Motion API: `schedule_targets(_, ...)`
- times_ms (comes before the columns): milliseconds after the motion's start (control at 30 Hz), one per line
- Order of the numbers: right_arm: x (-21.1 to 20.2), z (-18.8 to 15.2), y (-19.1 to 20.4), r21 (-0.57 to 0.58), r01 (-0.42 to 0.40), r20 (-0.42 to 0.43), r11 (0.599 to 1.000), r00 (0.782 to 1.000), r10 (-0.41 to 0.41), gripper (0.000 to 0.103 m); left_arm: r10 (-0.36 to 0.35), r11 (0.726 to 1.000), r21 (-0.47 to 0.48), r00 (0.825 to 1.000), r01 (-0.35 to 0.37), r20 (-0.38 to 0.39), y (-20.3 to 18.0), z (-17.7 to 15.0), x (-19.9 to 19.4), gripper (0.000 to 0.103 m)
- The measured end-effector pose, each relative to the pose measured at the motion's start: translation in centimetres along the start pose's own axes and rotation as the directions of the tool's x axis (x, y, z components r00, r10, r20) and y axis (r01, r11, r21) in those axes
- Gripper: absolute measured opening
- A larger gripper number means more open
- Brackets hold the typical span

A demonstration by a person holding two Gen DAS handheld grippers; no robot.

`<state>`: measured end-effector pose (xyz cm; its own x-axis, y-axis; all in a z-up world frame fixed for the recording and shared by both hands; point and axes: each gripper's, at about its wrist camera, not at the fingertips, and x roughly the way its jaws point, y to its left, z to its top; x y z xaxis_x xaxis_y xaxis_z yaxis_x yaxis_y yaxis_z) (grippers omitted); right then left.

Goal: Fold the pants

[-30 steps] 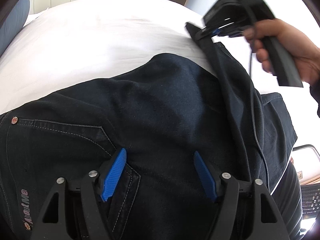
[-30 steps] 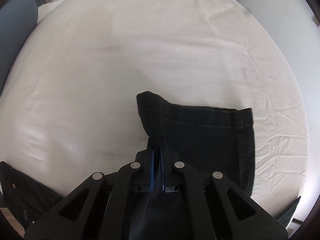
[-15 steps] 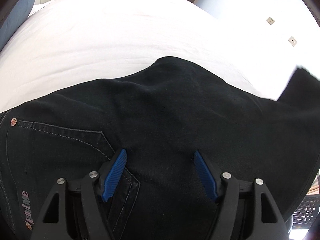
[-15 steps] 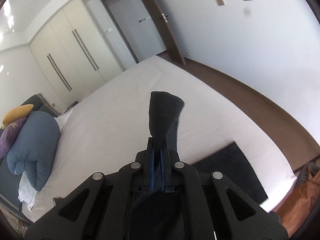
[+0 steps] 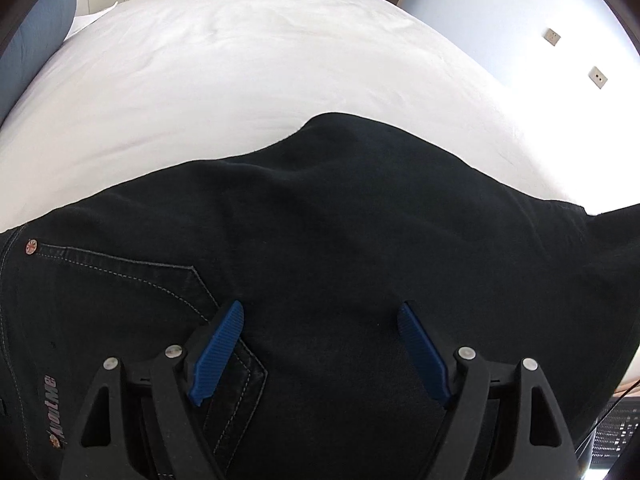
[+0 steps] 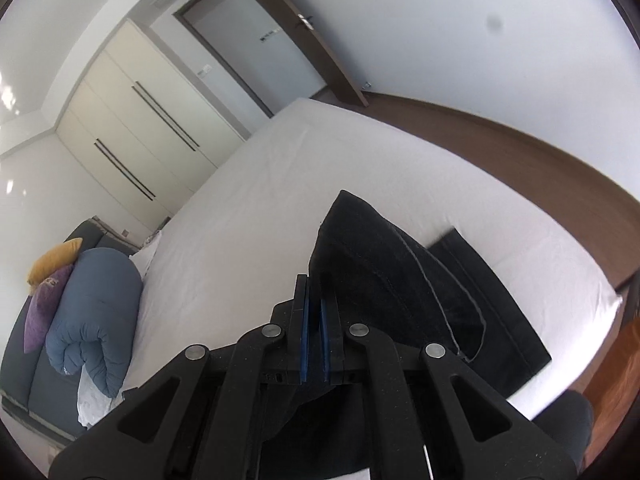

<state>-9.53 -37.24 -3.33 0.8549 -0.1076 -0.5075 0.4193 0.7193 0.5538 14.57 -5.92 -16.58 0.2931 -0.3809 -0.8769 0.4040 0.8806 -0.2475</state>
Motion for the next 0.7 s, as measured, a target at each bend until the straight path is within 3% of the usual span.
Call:
schedule_targets(133, -2.2, 2.6, 5.8, -0.181, -0.136, 0.082, 0.974, 0.985, 0.153, 0.004, -0.015, 1.0, -0.02, 1.0, 0.015, 0.005, 0.4, 0.3, 0.1, 0.081)
schedule_targets(233, -3.5, 2.5, 6.6, -0.234, -0.152, 0.105, 0.96, 0.978, 0.181, 0.004, -0.006, 1.0, -0.014, 1.0, 0.006, 0.013, 0.5, 0.2, 0.3, 0.081)
schedule_targets(333, -2.3, 0.9, 1.1, -0.082, -0.069, 0.064, 0.994, 0.995, 0.075, 0.004, 0.015, 1.0, 0.023, 1.0, -0.016, 0.015, -0.5, -0.3, 0.7, 0.085)
schedule_targets(400, -0.8, -1.3, -4.6, 0.047, 0.042, -0.002, 0.998, 0.999, -0.042, 0.004, 0.032, 0.998, 0.046, 0.999, -0.032, 0.012, -1.3, -0.5, 1.0, 0.088)
schedule_targets(500, 1.0, -5.8, -12.8, 0.319, 0.15, -0.14, 0.936, 0.984, -0.11, 0.004, 0.055, 0.996, 0.077, 0.998, -0.055, 0.005, -2.9, -0.9, 1.4, 0.091)
schedule_targets(567, 0.9, -7.5, -14.9, 0.388, 0.158, -0.153, 0.908, 0.983, -0.106, 0.004, 0.062, 0.995, 0.083, 0.998, -0.062, 0.001, -3.3, -0.9, 1.5, 0.092)
schedule_targets(700, 0.2, -7.4, -15.3, 0.387, 0.16, -0.14, 0.908, 0.984, -0.114, 0.004, 0.069, 0.994, 0.084, 0.998, -0.069, -0.004, -3.5, -0.8, 1.4, 0.092)
